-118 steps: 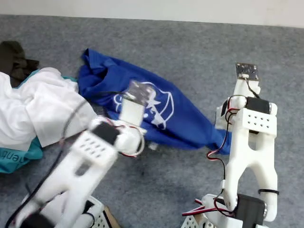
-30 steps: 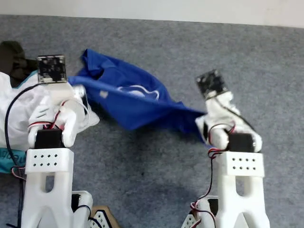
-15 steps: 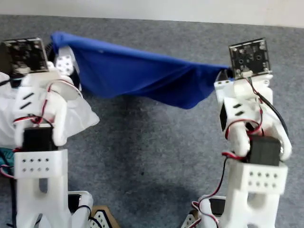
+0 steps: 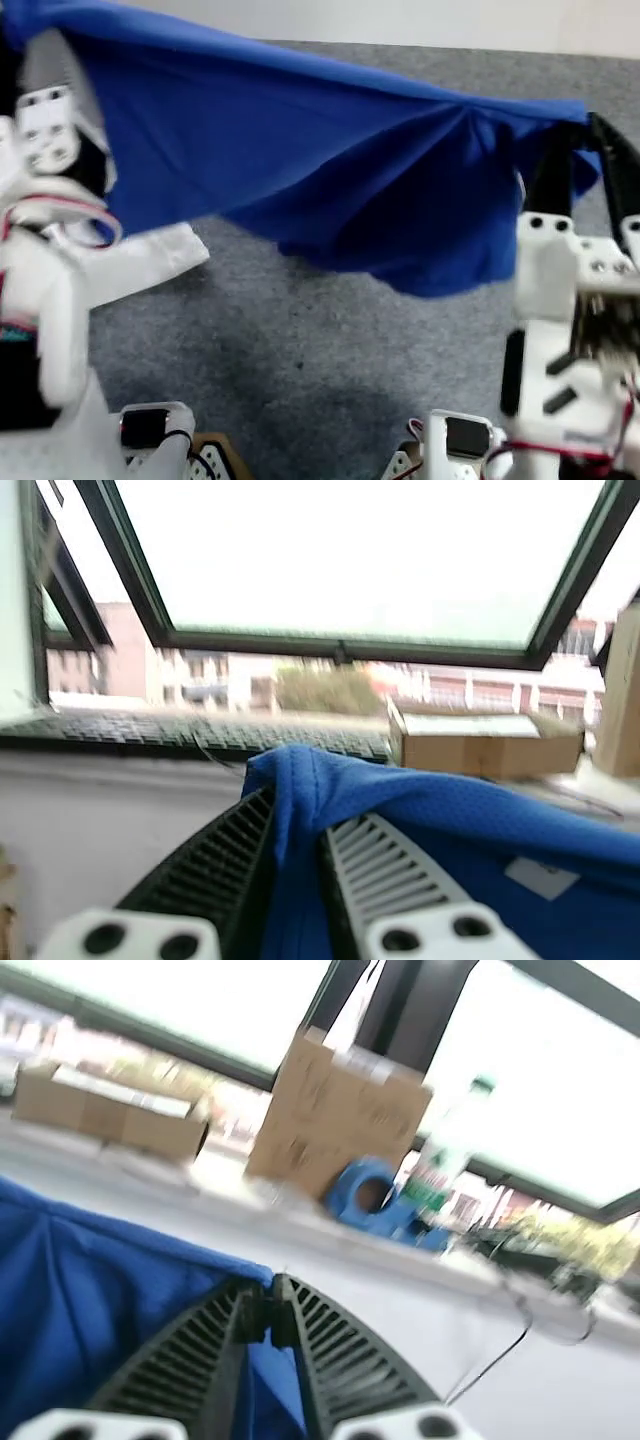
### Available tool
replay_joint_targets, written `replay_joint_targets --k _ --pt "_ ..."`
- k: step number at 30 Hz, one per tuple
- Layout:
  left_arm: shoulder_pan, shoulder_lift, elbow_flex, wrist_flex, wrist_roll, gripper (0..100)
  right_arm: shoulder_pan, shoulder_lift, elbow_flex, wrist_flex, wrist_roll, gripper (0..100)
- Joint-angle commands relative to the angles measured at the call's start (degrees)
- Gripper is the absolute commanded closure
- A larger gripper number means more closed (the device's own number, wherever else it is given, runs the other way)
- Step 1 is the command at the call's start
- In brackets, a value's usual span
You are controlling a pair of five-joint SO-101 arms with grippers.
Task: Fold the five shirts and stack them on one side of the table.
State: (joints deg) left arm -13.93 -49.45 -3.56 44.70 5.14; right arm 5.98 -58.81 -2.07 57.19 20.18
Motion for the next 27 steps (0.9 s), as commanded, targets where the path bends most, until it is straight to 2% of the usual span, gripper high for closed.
replay_joint_targets --k 1,8,13,16,20,22,27 --pt "-3.4 -0.7 -5.8 -0.1 0.4 99 2.9 -0.2 -6.4 0.1 -0.7 99.2" --pt "-3.3 -0.7 -10.5 0.2 0.5 99 2.9 -0.2 -18.0 0.1 -0.8 99.2" --pt "-3.2 -0.1 -9.5 2.5 0.5 99 2.9 0.0 -18.2 4.0 -0.4 99.2" --pt "-1.8 0.0 -5.0 5.7 0.5 99 2.9 2.7 -14.6 8.2 -0.6 99.2" --pt "1.7 0.0 8.6 5.9 0.3 99 2.3 9.1 -7.6 11.7 -0.7 99.2" --pt "2.6 0.0 16.6 2.5 0.2 99 0.2 13.1 -2.7 11.4 -0.4 99.2" --pt "3.6 4.4 35.3 -18.4 0.1 99 -2.5 23.8 9.7 -1.1 -0.8 99.2"
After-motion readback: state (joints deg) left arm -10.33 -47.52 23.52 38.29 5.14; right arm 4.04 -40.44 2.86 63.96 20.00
